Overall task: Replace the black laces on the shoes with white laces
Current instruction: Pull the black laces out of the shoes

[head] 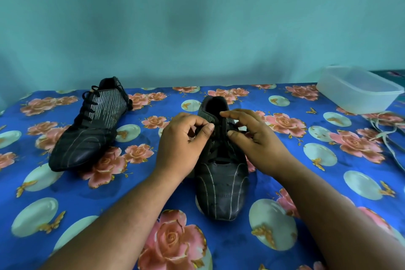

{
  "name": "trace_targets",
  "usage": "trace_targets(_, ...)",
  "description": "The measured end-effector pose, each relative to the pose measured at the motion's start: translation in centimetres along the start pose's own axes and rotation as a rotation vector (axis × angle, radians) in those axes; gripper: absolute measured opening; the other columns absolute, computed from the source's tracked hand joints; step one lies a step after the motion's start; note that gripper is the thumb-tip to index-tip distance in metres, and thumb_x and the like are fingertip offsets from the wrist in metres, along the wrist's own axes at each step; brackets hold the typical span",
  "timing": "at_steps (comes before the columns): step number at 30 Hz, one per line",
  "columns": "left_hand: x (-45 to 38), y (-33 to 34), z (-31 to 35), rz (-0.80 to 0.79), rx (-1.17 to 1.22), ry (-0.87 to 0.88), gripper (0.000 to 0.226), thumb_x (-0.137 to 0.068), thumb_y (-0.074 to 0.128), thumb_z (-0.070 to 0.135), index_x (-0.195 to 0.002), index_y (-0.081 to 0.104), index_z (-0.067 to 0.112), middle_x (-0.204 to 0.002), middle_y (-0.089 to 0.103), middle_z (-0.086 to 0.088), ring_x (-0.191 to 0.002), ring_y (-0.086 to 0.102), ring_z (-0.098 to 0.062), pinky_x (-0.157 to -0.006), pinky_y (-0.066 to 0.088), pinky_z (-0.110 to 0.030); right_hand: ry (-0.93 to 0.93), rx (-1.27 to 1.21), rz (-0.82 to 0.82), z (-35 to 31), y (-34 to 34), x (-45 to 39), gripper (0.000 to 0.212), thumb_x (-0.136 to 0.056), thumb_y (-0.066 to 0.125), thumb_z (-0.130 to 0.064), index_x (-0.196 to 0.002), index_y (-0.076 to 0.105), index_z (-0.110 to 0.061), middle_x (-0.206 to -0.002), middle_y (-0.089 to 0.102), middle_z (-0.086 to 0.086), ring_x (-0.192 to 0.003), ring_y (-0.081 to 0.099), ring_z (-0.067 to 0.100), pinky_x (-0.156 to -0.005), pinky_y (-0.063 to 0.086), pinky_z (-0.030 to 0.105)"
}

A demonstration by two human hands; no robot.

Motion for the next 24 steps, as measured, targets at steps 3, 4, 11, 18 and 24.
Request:
trace_targets(3, -0.1, -0.8, -1.5, 0.03, -0.021, -0.111, 0.019, -0.089, 0.073, 0.031, -0.075, 0.066, 0.021, -0.071, 0.062, 0.004, -0.066, 0.059, -0.014, -0.062, 0.049, -0.036, 0.004, 0.001, -0.007, 0.2, 0.0, 0.0, 0.04, -0.094, 0.061, -0.03, -0.134, 0.062, -0.036, -0.133, 0.055, -0.015, -0.123, 0.051, 0.005, -0.101, 0.043, 0.024)
trace_targets(4, -0.1, -1.0, -2.8, 0.039, -0.017, -0.181, 0.021, -0.086, 0.069, 0.037, -0.072, 0.064, 0.023, -0.069, 0.063, 0.003, -0.066, 0.062, -0.016, -0.062, 0.052, -0.04, 0.006, -0.002, -0.01, 0.2, 0.0, 0.1, 0.038, -0.097, 0.063, -0.027, -0.134, 0.062, -0.035, -0.132, 0.055, -0.015, -0.122, 0.05, 0.004, -0.098, 0.041, 0.018)
trace_targets(11, -0.1, -0.5, -3.8, -0.028, 0.14, -0.25, 0.03, -0.086, 0.059, 0.062, -0.093, 0.068, 0.034, -0.098, 0.07, 0.004, -0.093, 0.069, -0.02, -0.081, 0.059, -0.048, 0.017, -0.026, -0.011, 0.3, 0.1, 0.1, 0.039, -0.099, 0.065, -0.018, -0.135, 0.062, -0.034, -0.135, 0.055, -0.013, -0.126, 0.051, 0.008, -0.103, 0.042, 0.022)
trace_targets(18, -0.1, 0.3, 0.5, -0.032, -0.056, 0.043, 0.014, -0.093, 0.073, 0.033, -0.093, 0.072, 0.019, -0.096, 0.064, 0.007, -0.094, 0.062, -0.014, -0.079, 0.044, -0.013, -0.008, -0.013, -0.005, 0.1, 0.0, 0.0, 0.04, -0.097, 0.064, -0.021, -0.135, 0.062, -0.032, -0.134, 0.055, -0.012, -0.126, 0.052, 0.007, -0.103, 0.043, 0.024)
trace_targets(24, -0.2, -1.3, -2.3, 0.058, -0.103, -0.137, 0.016, -0.092, 0.074, 0.024, -0.079, 0.065, 0.019, -0.086, 0.062, 0.003, -0.082, 0.06, -0.017, -0.072, 0.046, -0.028, 0.011, -0.016, -0.005, 0.5, 0.1, 0.0, 0.04, -0.094, 0.06, -0.032, -0.134, 0.062, -0.037, -0.134, 0.055, -0.016, -0.13, 0.049, 0.009, -0.105, 0.043, 0.031)
Point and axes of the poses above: each hand's wrist, its own x-axis away from the middle knuckle, its own y-axis out of the palm, z = x × y, the point moved 10 cm from there along -x, towards the middle knuckle
